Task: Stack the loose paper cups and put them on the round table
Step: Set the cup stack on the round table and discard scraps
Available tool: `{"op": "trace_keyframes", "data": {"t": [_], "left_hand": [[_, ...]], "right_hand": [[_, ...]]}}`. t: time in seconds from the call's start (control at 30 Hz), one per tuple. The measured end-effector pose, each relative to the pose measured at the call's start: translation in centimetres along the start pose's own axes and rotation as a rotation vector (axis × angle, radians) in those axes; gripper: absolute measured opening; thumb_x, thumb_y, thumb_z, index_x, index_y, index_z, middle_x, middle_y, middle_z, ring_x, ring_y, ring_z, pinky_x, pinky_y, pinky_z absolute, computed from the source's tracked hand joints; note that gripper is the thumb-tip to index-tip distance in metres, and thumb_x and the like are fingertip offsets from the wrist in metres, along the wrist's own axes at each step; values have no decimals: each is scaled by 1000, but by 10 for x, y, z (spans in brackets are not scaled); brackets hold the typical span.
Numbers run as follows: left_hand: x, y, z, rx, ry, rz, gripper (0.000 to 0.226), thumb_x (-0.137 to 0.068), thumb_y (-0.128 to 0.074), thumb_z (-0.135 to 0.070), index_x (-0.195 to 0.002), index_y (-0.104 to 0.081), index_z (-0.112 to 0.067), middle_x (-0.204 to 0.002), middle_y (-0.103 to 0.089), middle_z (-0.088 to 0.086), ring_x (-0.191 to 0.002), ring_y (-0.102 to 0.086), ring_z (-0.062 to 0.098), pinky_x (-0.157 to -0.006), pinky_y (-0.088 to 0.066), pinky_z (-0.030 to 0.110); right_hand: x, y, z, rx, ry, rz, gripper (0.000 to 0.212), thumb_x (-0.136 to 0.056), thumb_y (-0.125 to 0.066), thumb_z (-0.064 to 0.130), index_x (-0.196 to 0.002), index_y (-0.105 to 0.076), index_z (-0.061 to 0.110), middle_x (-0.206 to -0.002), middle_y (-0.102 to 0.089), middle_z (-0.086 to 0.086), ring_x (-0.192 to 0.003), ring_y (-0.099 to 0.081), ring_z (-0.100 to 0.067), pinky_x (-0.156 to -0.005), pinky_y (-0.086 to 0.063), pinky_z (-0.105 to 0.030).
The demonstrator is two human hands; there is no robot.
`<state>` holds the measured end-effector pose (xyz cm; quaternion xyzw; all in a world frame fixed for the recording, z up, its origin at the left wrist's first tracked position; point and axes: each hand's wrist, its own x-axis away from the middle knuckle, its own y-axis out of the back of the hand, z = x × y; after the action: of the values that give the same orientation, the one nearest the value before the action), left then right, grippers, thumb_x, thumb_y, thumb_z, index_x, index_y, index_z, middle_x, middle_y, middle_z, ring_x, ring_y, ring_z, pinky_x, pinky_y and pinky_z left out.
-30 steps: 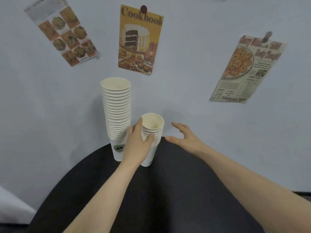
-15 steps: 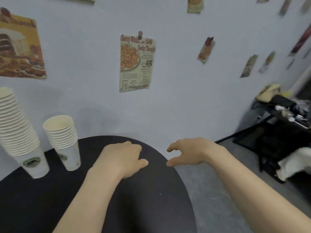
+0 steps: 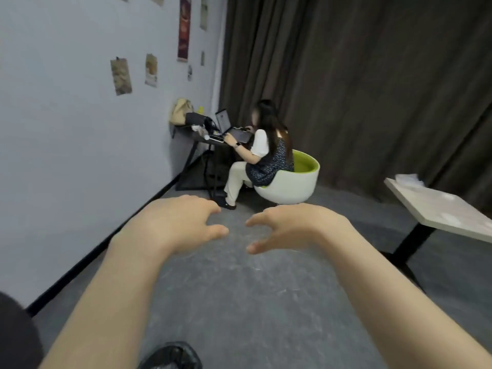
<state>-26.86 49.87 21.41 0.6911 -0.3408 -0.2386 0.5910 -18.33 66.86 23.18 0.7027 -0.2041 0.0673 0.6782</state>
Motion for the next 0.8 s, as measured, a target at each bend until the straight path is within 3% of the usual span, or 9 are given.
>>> {"op": "trace_keyframes", "data": {"t": [0.27, 0.4, 0.8], "left_hand": [[-93, -27, -197, -36, -340, 78, 56, -93, -45, -59, -144, -36, -38, -142, -48, -6, -131, -43, 12, -98, -39, 32], [-137, -41, -255, -62, -458, 130, 59, -93, -45, -59, -145, -35, -35, -144, -45, -7, -132, -42, 13, -105, -39, 38], [-329, -65, -370, -151, -681, 247, 60, -94, -42, -59, -148, -28, -37, -144, -44, -7, -134, -38, 12, -97, -36, 32]], "right_hand": [[110, -51, -189, -214, -382, 17, 67, -83, -53, 67, -143, -32, 44, -150, -36, 14, -135, -38, -14, -95, -33, -31], [130, -71, -246, -275, -486, 46, 70, -84, -52, 67, -145, -29, 42, -153, -31, 14, -138, -35, -13, -107, -31, -34], [83, -79, -422, -439, -715, 57, 70, -86, -52, 63, -147, -28, 38, -154, -31, 13, -141, -31, -15, -106, -29, -33]]}}
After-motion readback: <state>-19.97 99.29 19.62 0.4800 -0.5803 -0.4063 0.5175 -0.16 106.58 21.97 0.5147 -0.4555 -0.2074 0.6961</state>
